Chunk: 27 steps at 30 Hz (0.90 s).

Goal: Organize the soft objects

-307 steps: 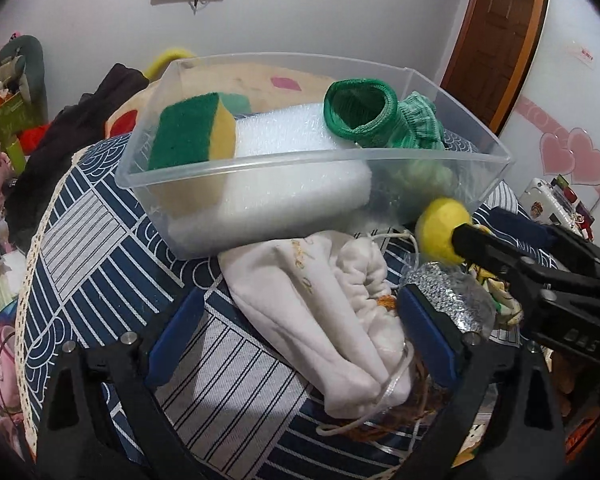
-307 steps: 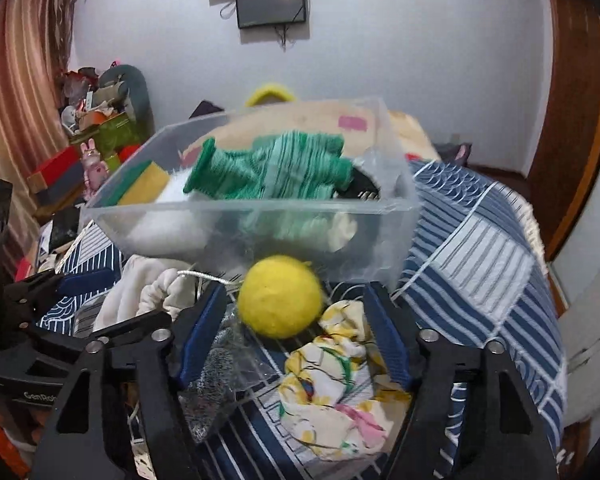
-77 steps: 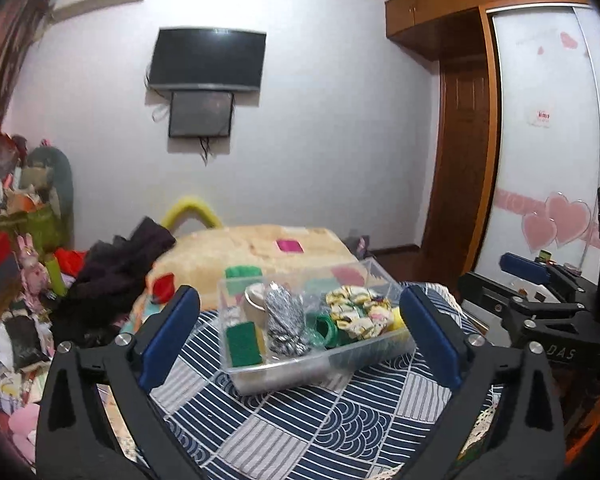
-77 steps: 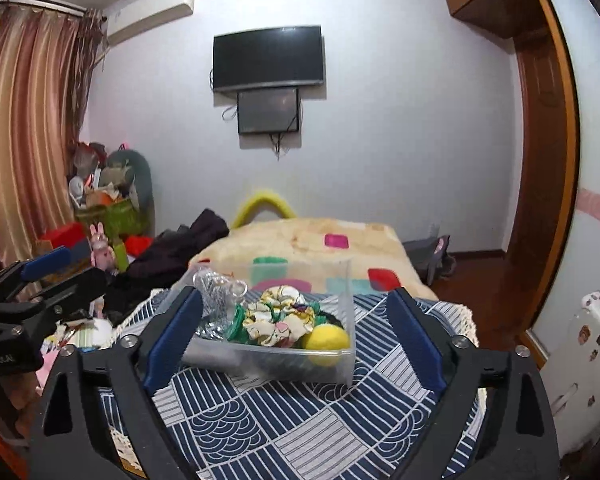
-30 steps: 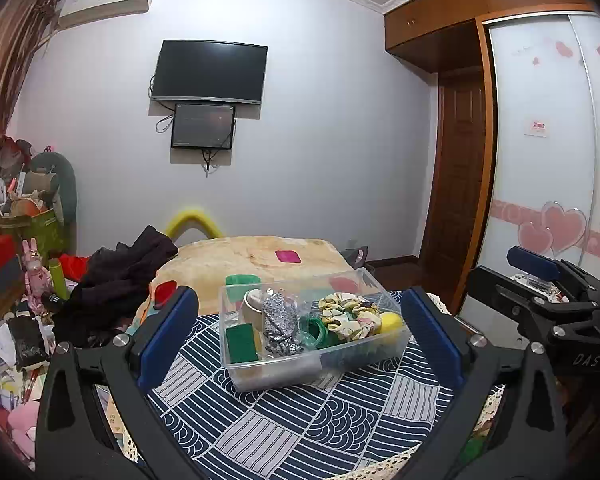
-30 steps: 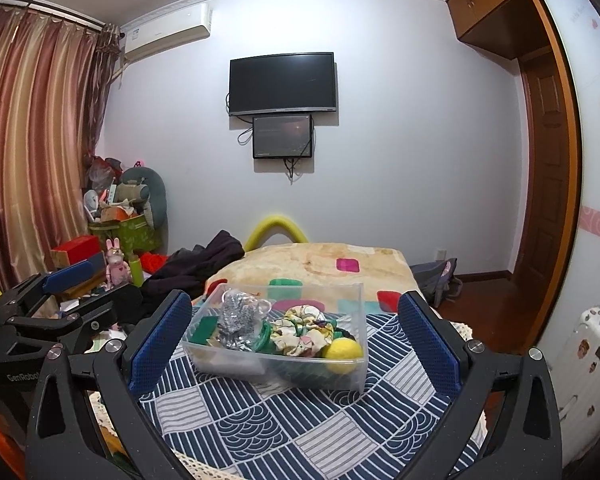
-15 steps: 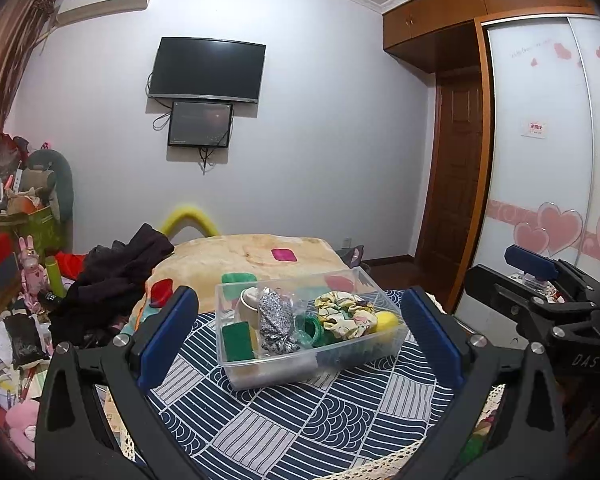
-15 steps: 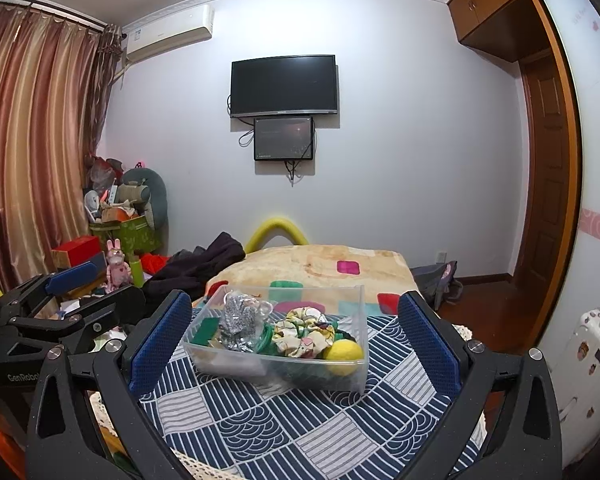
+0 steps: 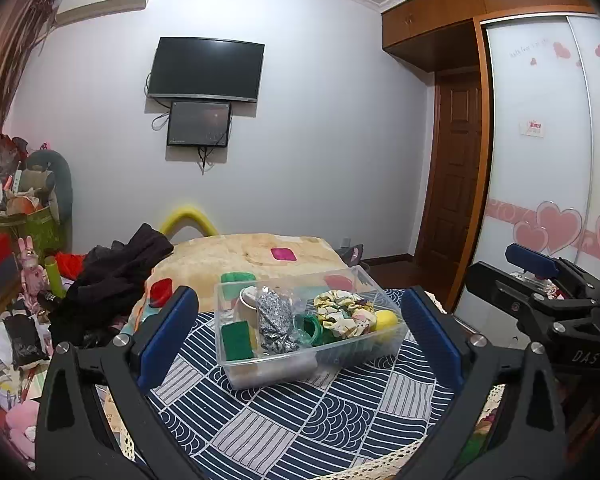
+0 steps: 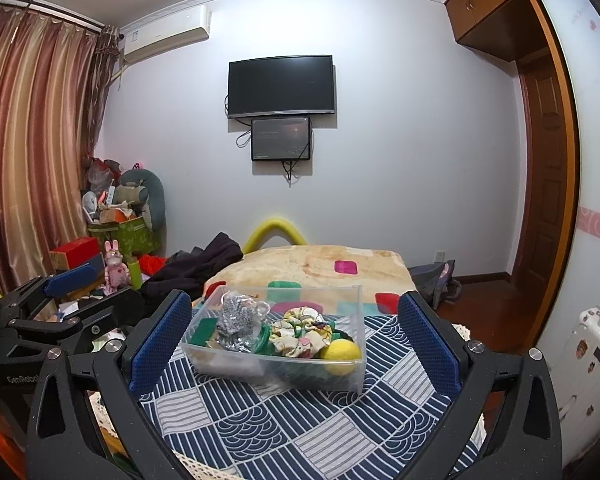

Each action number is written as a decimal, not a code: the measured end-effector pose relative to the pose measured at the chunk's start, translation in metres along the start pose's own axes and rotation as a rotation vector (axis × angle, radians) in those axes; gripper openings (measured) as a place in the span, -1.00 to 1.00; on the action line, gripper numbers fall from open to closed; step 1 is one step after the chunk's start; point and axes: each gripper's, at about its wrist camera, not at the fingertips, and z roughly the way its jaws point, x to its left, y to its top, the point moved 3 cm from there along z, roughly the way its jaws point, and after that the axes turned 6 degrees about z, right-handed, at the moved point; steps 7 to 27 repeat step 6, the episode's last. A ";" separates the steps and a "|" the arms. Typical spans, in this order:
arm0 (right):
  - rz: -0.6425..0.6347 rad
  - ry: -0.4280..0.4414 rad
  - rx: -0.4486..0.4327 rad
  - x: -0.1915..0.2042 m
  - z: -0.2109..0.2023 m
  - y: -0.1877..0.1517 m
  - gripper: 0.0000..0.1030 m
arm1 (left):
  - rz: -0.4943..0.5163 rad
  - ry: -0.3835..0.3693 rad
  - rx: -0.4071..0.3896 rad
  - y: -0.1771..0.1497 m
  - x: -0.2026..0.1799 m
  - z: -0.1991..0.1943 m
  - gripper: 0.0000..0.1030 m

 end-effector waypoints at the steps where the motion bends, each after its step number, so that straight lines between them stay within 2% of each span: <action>1: -0.001 -0.001 0.000 -0.001 0.000 0.000 1.00 | 0.002 0.003 -0.002 0.000 0.000 -0.001 0.99; 27: 0.000 -0.001 -0.001 0.000 0.000 0.000 1.00 | 0.000 0.000 -0.003 0.000 -0.001 -0.001 0.99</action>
